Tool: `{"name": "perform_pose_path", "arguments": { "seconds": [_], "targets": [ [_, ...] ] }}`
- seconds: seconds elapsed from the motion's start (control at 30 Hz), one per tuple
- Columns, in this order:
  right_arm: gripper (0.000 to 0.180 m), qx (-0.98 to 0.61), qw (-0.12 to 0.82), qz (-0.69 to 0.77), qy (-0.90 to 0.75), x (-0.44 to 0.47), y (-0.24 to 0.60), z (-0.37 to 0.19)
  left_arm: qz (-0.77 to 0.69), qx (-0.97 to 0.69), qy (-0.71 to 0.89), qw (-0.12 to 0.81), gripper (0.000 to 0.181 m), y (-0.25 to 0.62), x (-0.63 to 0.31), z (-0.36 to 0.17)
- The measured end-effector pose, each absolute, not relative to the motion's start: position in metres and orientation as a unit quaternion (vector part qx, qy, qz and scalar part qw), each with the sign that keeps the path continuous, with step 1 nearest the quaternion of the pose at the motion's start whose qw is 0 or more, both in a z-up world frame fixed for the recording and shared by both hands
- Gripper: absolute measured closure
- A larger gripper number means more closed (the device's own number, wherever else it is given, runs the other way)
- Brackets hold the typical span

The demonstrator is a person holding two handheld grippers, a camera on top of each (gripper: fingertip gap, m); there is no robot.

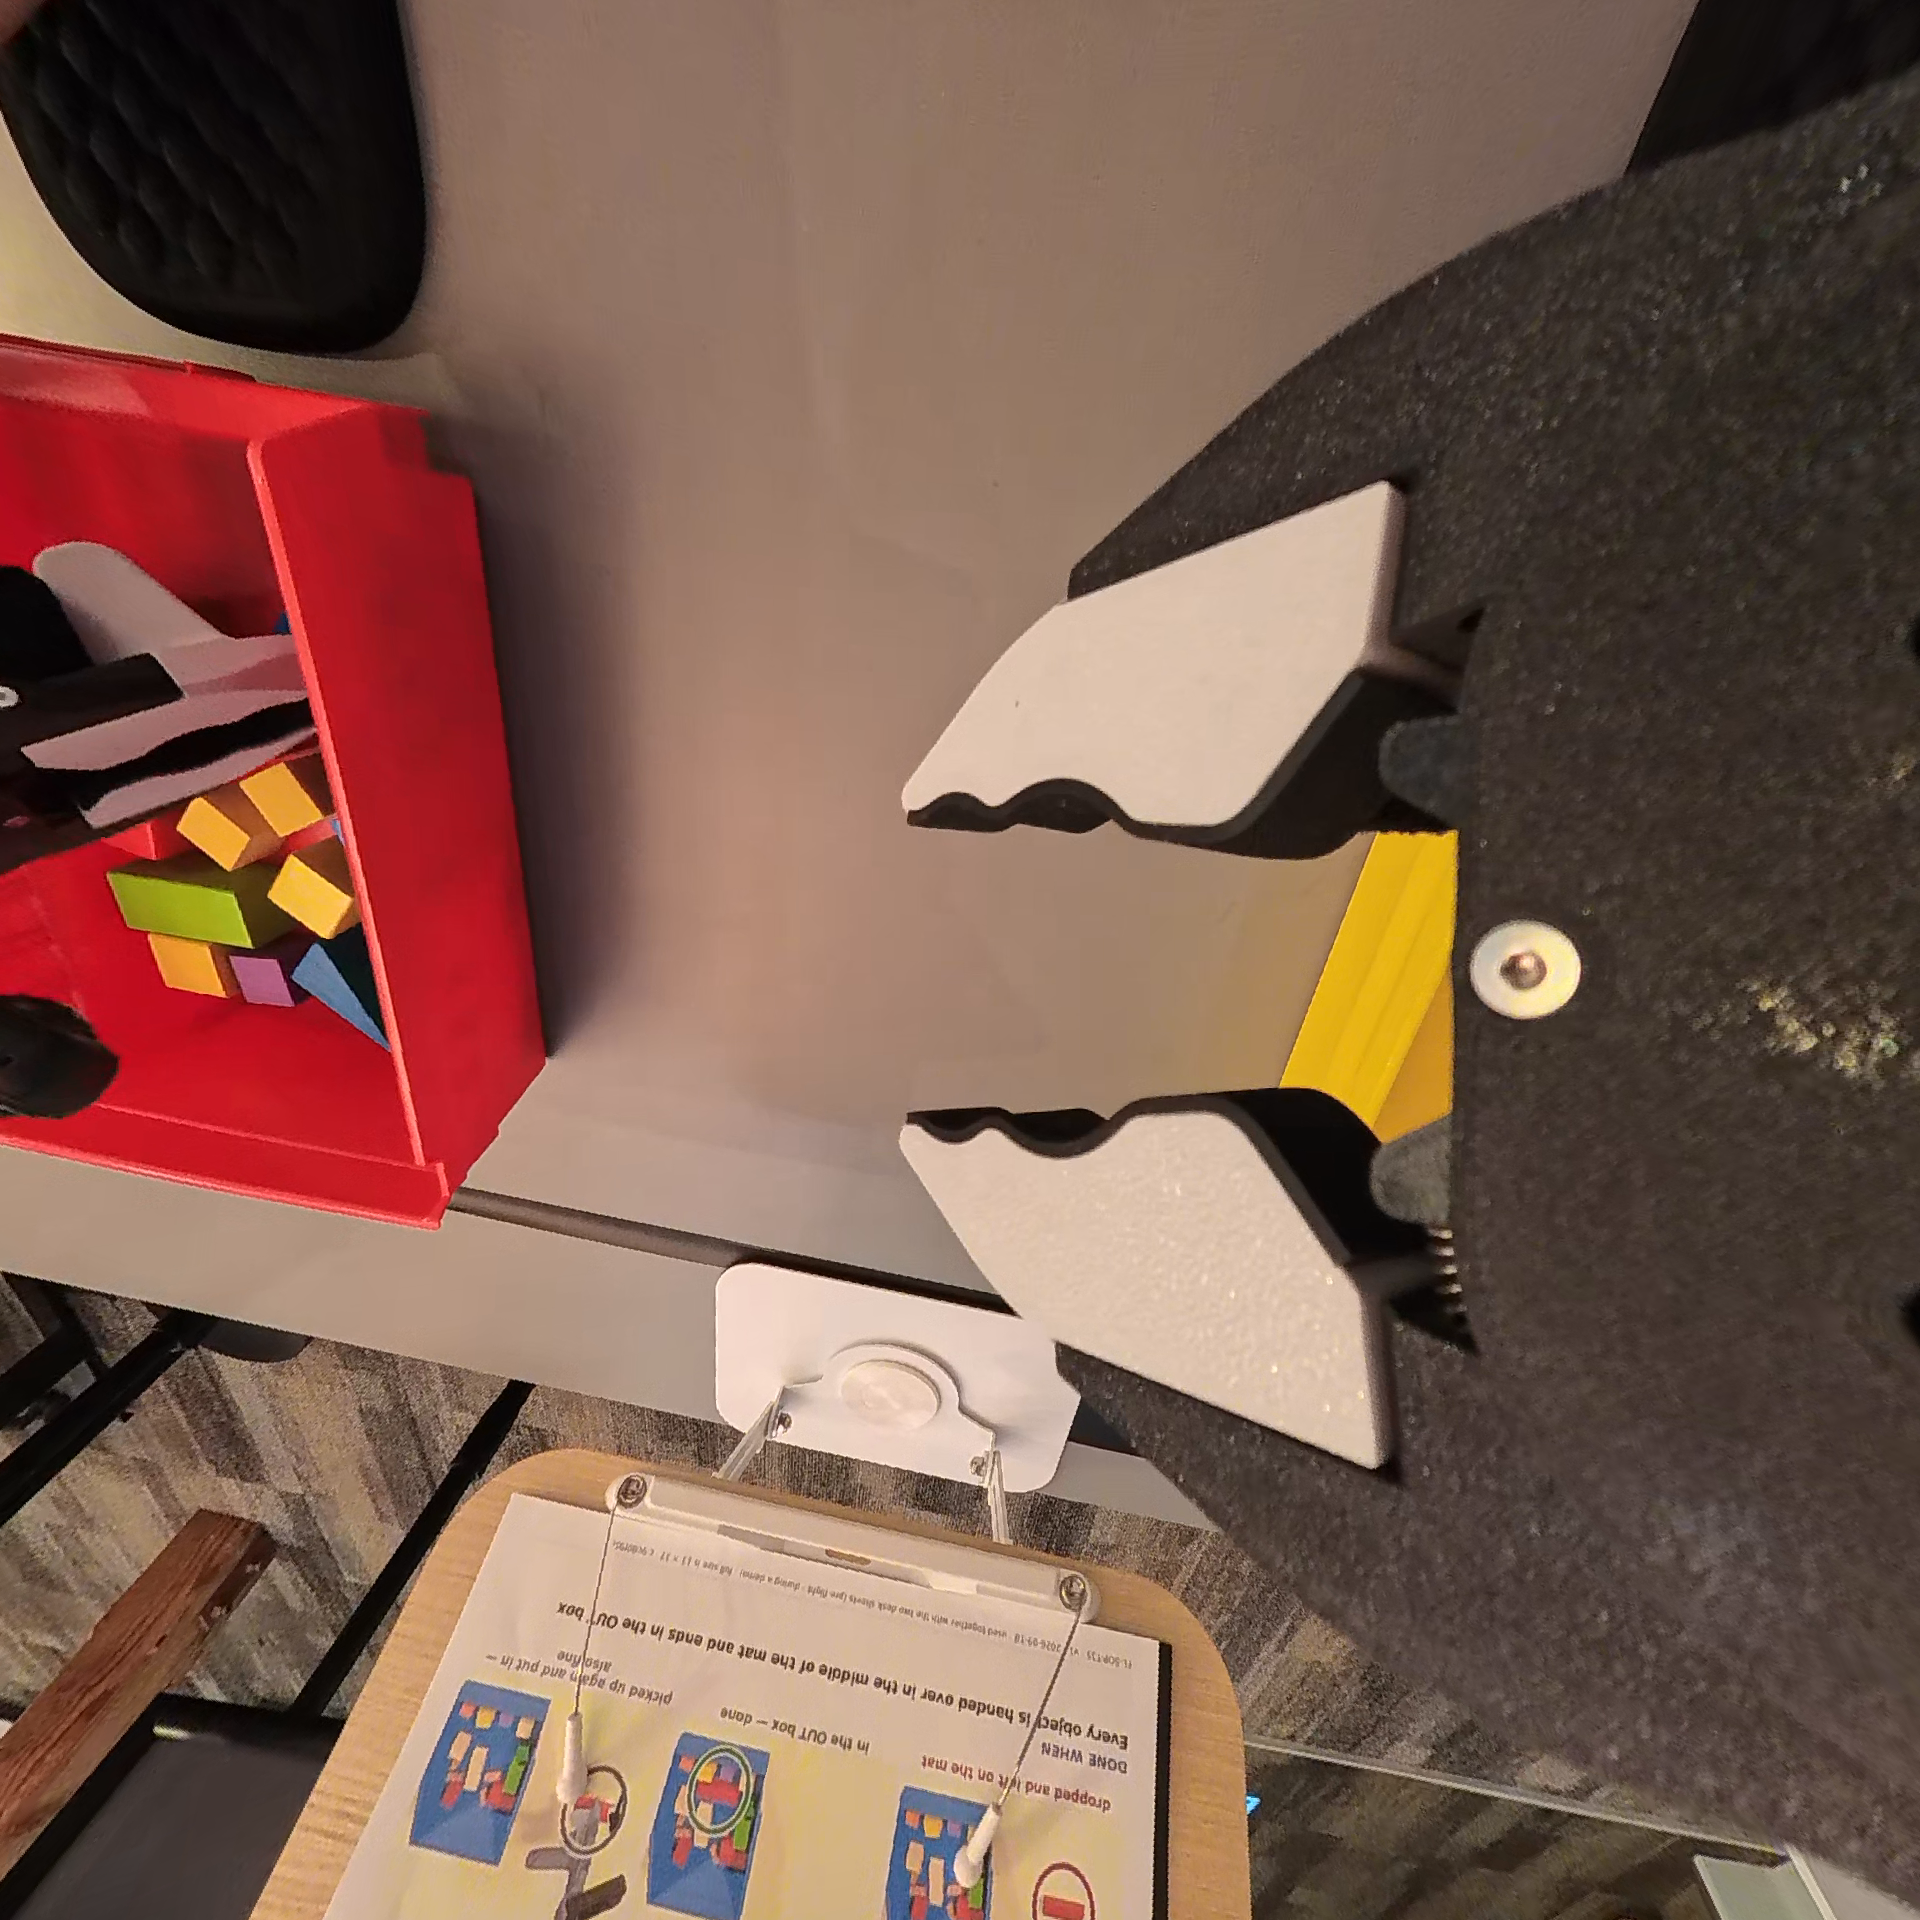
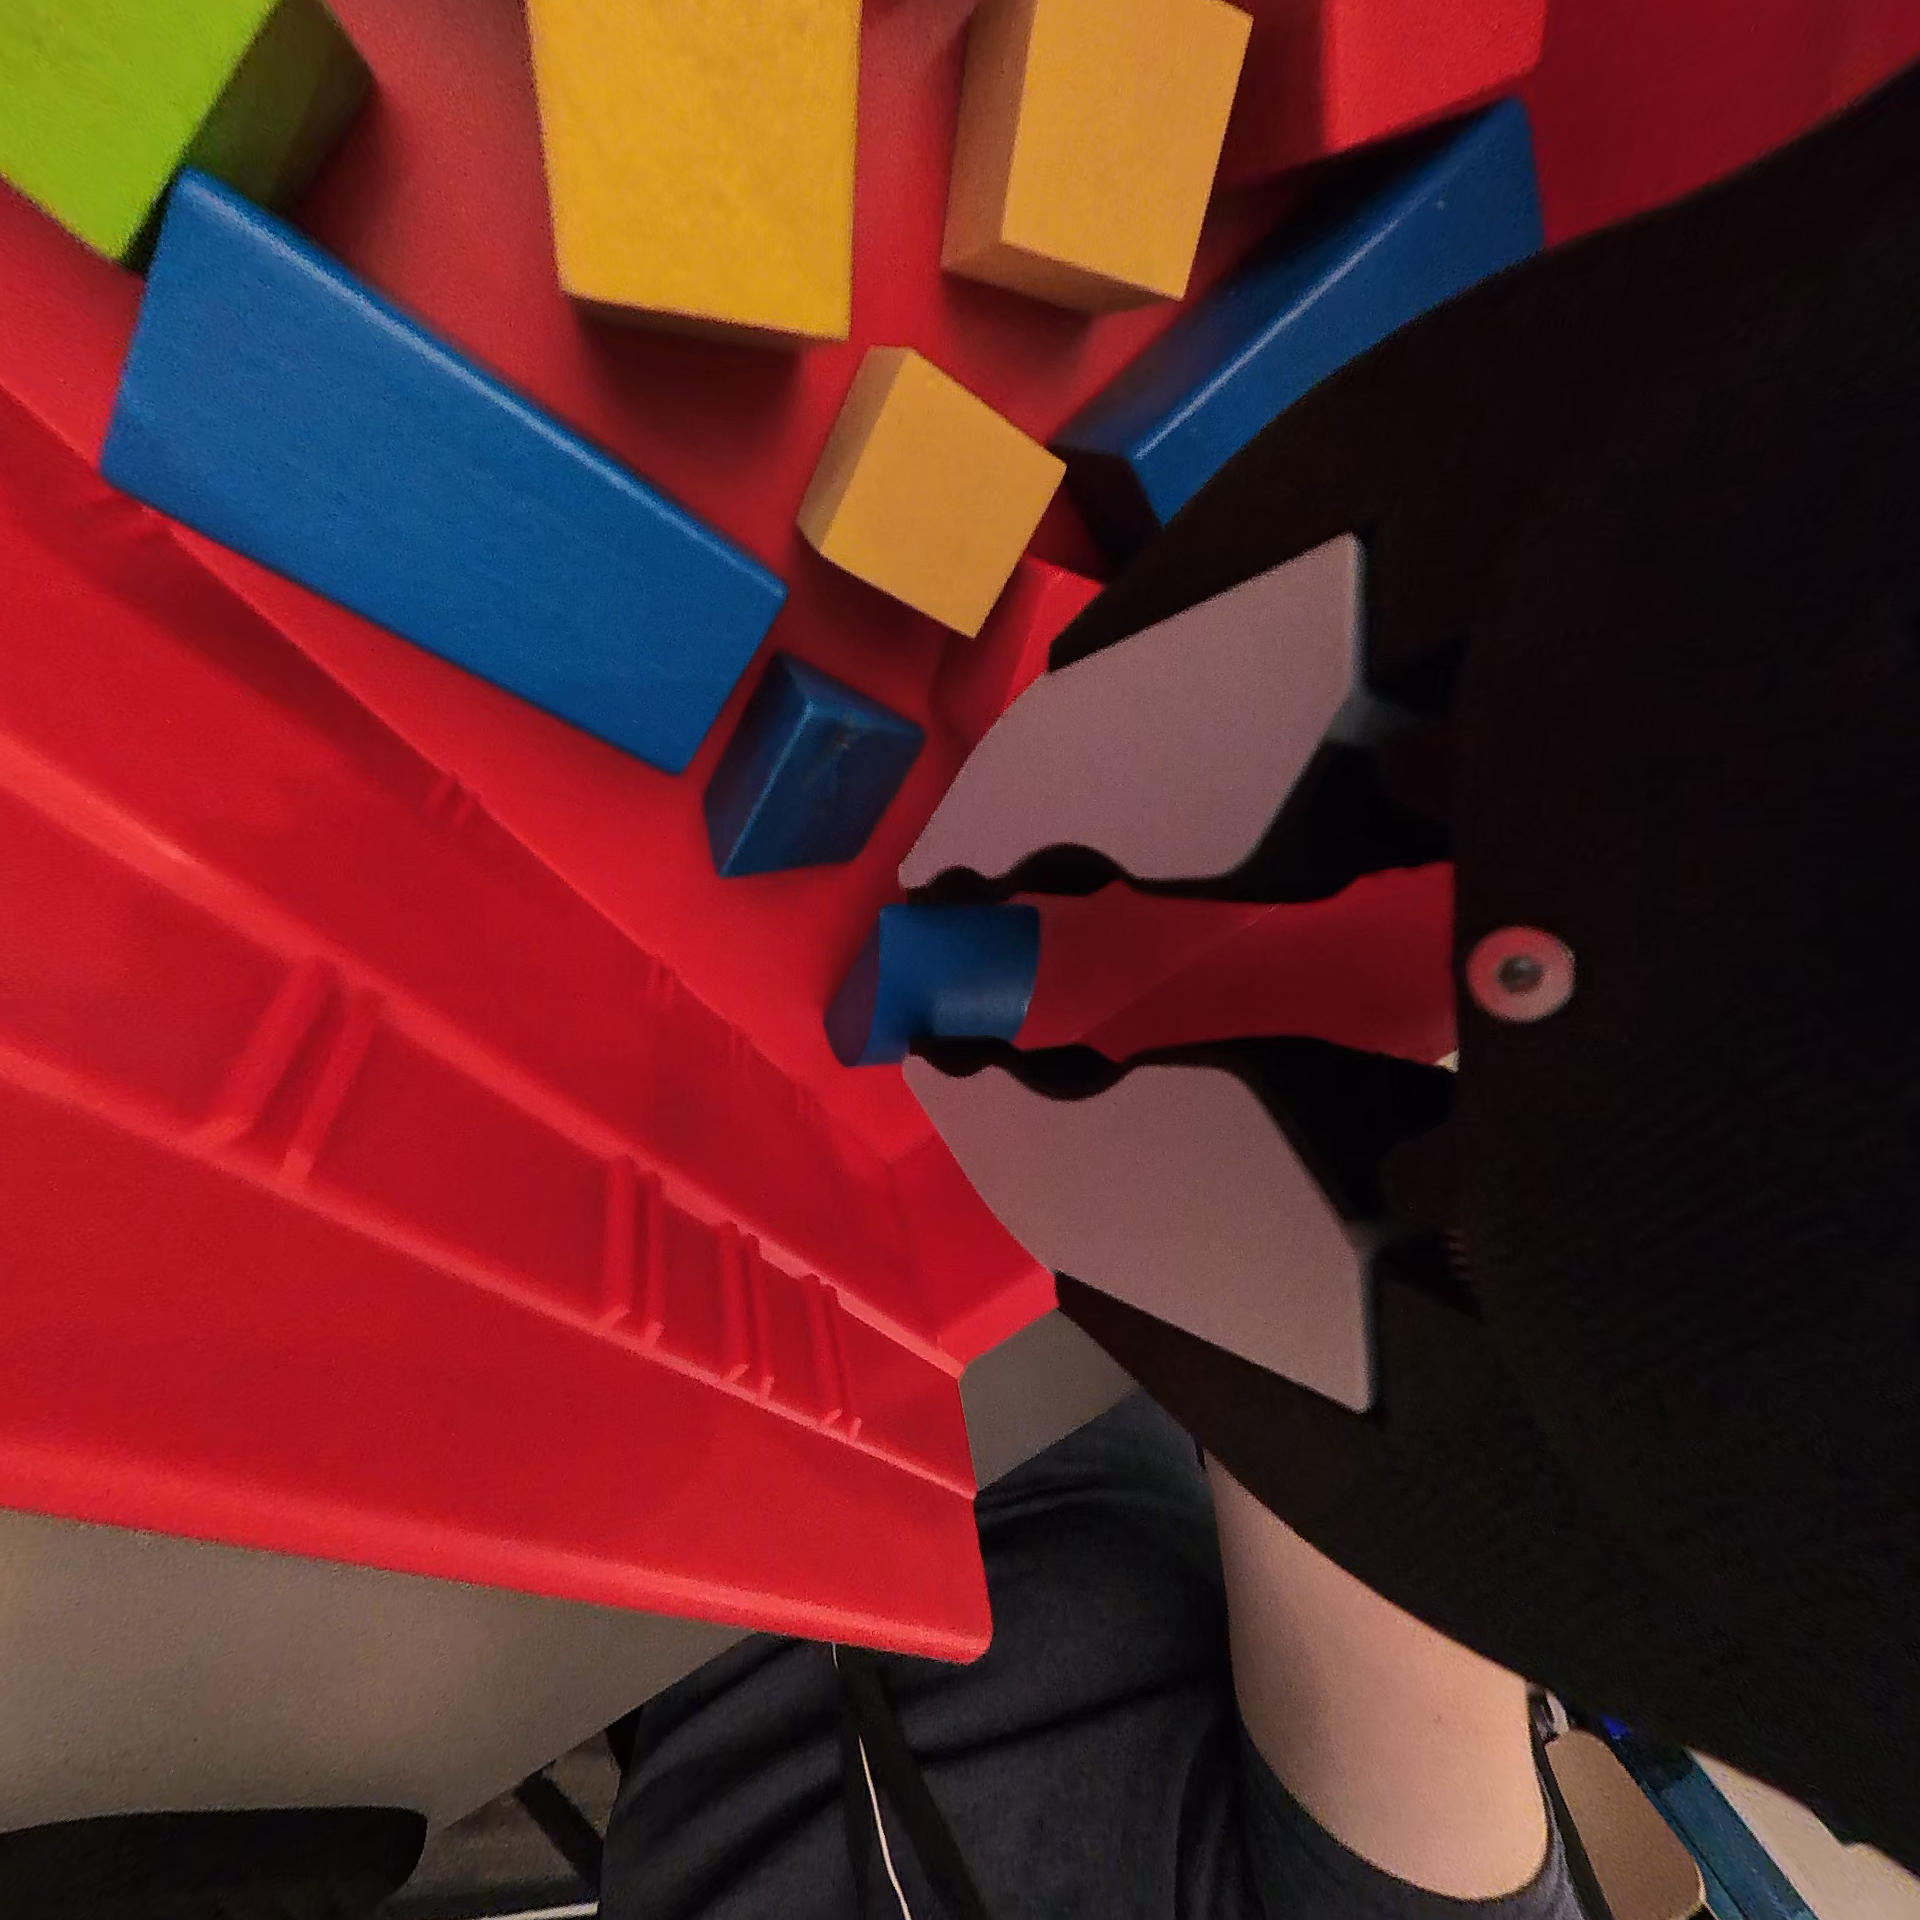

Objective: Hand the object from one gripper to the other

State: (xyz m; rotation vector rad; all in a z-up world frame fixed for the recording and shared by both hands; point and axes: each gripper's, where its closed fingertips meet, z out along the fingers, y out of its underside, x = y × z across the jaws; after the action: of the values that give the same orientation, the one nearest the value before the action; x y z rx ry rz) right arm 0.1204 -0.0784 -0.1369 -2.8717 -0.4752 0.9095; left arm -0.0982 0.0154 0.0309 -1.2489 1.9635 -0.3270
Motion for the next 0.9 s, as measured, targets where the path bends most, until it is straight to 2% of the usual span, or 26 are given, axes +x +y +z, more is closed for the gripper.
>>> {"name": "perform_pose_path", "arguments": {
  "seconds": [0.9],
  "targets": [
    [0.153,-0.948,0.046,0.249,-0.192,0.1231,-0.0739,-0.1426,-0.120,-0.490,0.773,0.385,0.130,0.0158,-0.0986,0.0292]
  ]
}}
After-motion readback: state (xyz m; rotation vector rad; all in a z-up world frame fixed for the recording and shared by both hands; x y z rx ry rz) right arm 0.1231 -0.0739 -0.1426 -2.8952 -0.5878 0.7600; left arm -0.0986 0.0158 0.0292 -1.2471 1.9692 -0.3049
